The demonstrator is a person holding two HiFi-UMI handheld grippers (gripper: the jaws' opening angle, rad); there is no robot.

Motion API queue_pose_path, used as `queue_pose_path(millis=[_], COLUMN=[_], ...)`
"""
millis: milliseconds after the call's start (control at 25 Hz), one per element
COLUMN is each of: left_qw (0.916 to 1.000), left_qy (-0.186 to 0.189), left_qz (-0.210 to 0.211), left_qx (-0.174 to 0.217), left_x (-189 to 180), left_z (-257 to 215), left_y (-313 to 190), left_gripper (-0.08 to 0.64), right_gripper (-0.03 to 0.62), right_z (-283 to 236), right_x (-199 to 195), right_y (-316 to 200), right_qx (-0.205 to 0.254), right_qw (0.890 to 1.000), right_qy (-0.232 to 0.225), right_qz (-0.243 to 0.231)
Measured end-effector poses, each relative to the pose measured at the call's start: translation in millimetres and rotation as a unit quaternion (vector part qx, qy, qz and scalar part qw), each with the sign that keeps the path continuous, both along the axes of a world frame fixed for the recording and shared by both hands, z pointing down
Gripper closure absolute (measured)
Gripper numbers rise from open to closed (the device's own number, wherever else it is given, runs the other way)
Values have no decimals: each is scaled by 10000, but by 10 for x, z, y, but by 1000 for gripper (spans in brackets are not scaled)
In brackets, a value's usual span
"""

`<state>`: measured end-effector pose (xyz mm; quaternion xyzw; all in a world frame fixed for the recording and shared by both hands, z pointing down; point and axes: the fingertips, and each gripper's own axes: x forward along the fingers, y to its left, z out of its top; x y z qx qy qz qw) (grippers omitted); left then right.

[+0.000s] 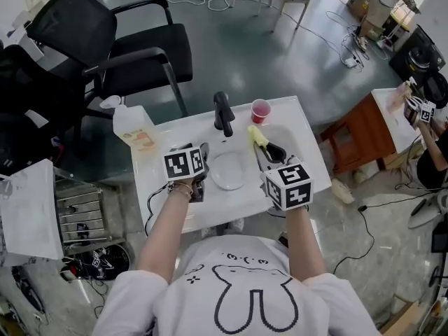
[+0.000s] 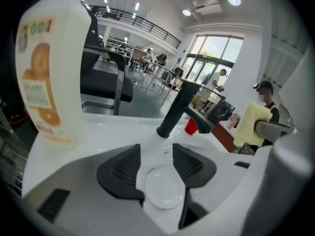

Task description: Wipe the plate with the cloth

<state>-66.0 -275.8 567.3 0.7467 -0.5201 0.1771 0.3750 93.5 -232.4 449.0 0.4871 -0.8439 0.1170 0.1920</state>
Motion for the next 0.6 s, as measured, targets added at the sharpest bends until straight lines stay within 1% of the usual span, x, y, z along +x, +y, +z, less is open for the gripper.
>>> queue_pose_path(millis=[80,200,320,440,520,600], left_qw=[9995,9978,9941,9845,9751,9638], left_qy=[-90,-76,-123,-256,-325,-353], left_qz=[17,78,108,210,265,270], left_qx=[291,652,1069,1725,2180,2630], left_x=[-47,-71,-111,-132,-144,-168], left_z=[-220,-515,-777,-1148,-1404,-1663], left_y=[-46,-92,-122,-158,-149,-122], left_gripper=[353,353,353,353,353,353], right_gripper=[541,541,541,541,541,541], right_z=[-115,-232,-349,-516,-622,-725], right_x=[-4,31,111,168,191,189], right_y=[-21,-48,-76,-87,-74,-49], right_qx=[178,358,497,737,903,1059], right_qw=[9998,9992,9982,9965,9949,9935], right_qy=[-61,-137,-220,-249,-232,-183], right_qz=[44,110,233,318,378,371])
